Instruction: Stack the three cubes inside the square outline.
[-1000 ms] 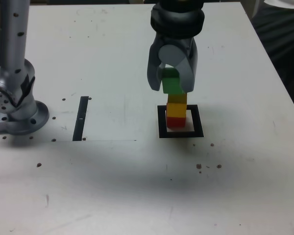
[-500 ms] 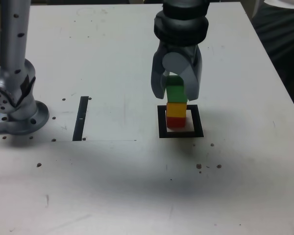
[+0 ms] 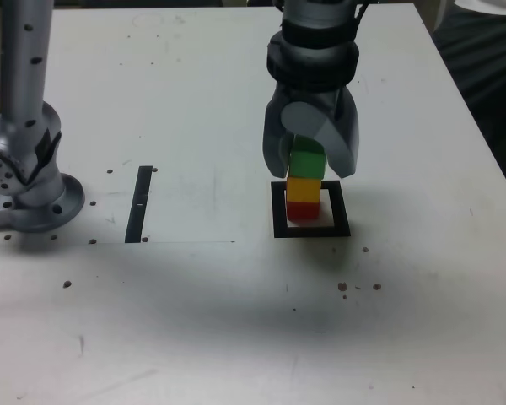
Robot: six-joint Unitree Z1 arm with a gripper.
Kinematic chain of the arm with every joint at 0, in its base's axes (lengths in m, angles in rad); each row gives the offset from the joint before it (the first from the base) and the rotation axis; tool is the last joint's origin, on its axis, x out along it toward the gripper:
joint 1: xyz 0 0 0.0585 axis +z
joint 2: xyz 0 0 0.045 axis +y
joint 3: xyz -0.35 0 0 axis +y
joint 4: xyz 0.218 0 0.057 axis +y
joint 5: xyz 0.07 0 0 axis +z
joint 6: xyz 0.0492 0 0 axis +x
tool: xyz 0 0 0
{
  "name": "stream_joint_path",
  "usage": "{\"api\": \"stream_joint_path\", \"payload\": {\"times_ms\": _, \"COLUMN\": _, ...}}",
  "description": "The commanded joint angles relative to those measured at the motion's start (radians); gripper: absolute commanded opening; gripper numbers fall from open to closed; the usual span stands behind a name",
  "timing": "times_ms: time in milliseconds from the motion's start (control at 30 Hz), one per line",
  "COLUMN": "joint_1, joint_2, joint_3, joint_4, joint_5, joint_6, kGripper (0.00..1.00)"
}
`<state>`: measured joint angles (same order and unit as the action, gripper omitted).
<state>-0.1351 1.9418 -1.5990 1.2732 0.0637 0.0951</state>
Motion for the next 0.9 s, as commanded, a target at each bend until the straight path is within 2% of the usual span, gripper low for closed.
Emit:
{"api": "stream_joint_path", "payload": {"times_ms": 0, "joint_1": 0.002, "joint_2": -0.021, "joint_3": 0.014, "joint_4": -0.011, "joint_5": 0.003, "joint_6": 0.001, "kGripper": 0.99}}
{"api": "stream_joint_path", "payload": {"times_ms": 133, "joint_1": 0.003, "joint_2": -0.056, "joint_3": 0.036, "joint_4": -0.033, "joint_5": 0.016, "joint_6": -0.003, "kGripper": 0.99}}
{"api": "stream_joint_path", "payload": {"times_ms": 333, "joint_1": 0.009, "joint_2": -0.145, "joint_3": 0.084, "joint_4": -0.048, "joint_5": 0.069, "joint_6": -0.02, "kGripper": 0.99}}
{"api": "stream_joint_path", "payload": {"times_ms": 600, "joint_1": 0.02, "joint_2": -0.316, "joint_3": 0.264, "joint_4": -0.113, "joint_5": 0.127, "joint_6": -0.059, "kGripper": 1.0}}
{"api": "stream_joint_path", "payload": {"times_ms": 700, "joint_1": 0.033, "joint_2": -0.37, "joint_3": 0.357, "joint_4": -0.14, "joint_5": 0.125, "joint_6": -0.063, "kGripper": 1.0}}
{"api": "stream_joint_path", "payload": {"times_ms": 867, "joint_1": 0.063, "joint_2": -0.437, "joint_3": 0.507, "joint_4": -0.171, "joint_5": 0.092, "joint_6": -0.072, "kGripper": 1.0}}
